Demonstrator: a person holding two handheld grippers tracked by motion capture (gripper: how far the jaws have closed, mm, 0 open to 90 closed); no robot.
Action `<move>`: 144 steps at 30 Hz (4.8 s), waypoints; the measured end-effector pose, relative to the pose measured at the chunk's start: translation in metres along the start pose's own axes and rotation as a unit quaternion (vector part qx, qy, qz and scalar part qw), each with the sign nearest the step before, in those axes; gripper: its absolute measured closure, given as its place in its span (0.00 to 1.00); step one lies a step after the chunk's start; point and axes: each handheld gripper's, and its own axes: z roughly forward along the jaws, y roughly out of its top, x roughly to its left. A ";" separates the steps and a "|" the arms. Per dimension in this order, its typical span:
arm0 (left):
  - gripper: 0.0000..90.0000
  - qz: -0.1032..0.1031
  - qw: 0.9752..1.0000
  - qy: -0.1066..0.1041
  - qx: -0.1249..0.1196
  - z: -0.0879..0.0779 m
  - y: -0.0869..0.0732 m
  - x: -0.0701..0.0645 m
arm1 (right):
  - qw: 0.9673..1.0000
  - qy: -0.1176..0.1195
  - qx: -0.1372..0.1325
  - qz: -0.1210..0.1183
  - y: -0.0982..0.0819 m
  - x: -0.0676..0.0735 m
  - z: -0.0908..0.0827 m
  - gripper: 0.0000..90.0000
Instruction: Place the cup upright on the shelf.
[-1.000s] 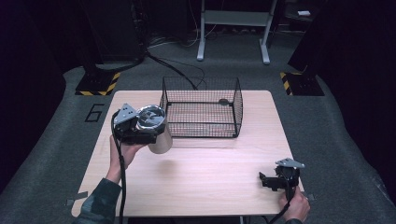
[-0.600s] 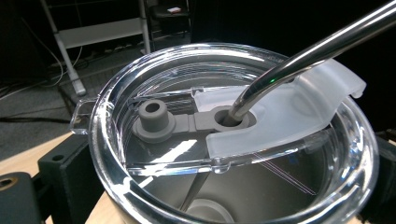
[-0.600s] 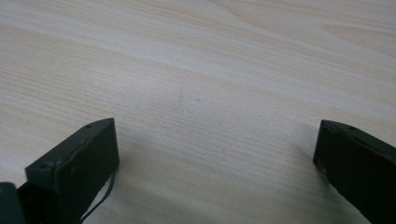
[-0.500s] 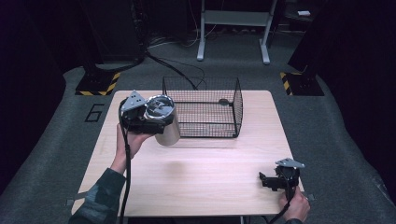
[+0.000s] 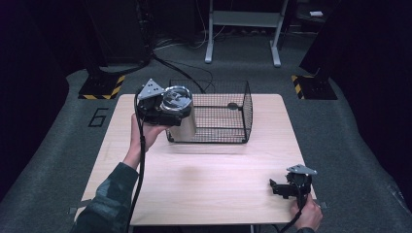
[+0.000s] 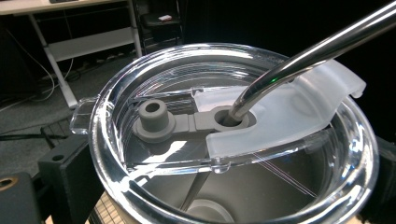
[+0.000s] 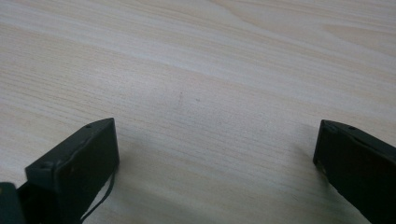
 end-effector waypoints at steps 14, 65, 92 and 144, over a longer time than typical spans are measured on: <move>0.04 0.003 1.000 0.010 0.003 0.021 0.016 0.007 | 1.000 0.000 0.000 0.000 0.000 0.000 0.000 0.00; 0.04 0.000 0.998 0.050 0.032 0.100 0.019 0.021 | 1.000 -0.002 0.000 0.010 0.001 0.002 0.000 0.00; 0.04 -0.022 0.996 0.074 0.049 0.141 0.005 0.022 | 1.000 -0.001 0.000 0.008 0.001 0.001 0.000 0.00; 0.04 -0.068 0.988 0.105 0.087 0.206 -0.045 0.008 | 1.000 0.000 0.000 0.002 0.000 0.001 0.000 0.00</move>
